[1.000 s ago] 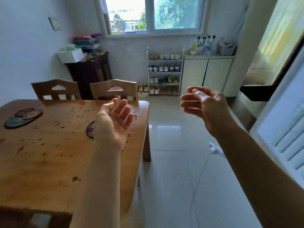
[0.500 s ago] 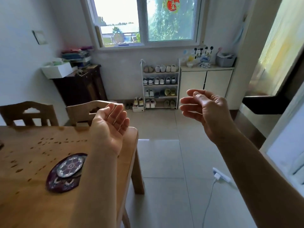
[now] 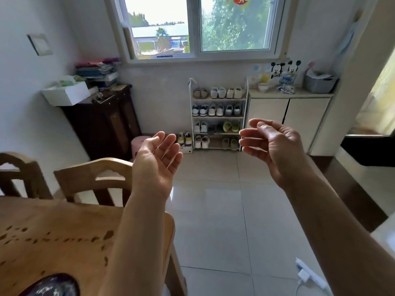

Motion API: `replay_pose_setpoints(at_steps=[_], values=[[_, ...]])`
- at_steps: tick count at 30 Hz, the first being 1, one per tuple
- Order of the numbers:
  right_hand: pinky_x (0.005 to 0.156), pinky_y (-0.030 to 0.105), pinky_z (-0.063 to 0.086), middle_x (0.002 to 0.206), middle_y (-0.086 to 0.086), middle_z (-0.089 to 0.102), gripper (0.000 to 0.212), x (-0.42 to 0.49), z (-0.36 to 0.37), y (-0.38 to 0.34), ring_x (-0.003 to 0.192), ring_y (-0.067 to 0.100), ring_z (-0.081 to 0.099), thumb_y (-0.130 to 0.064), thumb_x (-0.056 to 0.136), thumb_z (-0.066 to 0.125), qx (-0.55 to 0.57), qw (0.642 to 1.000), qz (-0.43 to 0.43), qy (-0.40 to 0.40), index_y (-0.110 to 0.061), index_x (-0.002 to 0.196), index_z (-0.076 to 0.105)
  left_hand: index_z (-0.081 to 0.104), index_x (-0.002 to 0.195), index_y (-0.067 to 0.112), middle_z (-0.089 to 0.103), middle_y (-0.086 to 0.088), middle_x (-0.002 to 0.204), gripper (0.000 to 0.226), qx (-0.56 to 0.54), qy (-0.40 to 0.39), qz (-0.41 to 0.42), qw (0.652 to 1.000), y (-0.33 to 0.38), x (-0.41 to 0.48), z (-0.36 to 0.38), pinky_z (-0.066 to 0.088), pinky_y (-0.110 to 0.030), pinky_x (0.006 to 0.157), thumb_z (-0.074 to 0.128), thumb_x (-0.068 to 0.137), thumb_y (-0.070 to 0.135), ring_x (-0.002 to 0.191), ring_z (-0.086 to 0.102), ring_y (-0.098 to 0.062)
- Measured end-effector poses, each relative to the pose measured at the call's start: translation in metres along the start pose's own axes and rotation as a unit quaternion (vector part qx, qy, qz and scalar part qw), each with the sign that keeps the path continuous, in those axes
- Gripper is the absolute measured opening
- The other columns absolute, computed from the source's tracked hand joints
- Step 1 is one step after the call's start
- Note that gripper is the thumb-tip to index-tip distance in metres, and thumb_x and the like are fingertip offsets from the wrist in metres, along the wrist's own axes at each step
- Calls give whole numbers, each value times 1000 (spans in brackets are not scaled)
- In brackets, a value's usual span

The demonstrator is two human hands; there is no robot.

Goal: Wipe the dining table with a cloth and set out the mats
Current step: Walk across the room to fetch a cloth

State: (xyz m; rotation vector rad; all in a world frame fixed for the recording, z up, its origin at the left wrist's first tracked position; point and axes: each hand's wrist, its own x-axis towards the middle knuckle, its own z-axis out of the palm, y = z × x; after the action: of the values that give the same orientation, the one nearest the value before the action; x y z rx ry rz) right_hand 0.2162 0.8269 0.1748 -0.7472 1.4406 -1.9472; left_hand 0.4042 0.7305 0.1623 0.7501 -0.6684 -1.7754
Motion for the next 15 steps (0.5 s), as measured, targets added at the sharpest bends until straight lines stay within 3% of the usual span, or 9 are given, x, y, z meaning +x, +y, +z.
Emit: replay_pose_setpoints(at_steps=[10,15], values=[[67,33,57,83,9,75,21,211,56,39,70,21,70,-12,100,46,13,994,15,-107,-8,101,67,62,97,20,74,5,75,17,-4,77,57,995,-6,174,46,54,-26,62,45,97,22,65,67,-10],[70,36,57,88,11,75,21,315,87,43,72,22,70,-13,100,47,-10,985,14,-174,-7,102,67,61,97,20,72,5,75,17,-31,114,98,988,1,257,81,52,-27,68,45,97,21,68,65,-11]])
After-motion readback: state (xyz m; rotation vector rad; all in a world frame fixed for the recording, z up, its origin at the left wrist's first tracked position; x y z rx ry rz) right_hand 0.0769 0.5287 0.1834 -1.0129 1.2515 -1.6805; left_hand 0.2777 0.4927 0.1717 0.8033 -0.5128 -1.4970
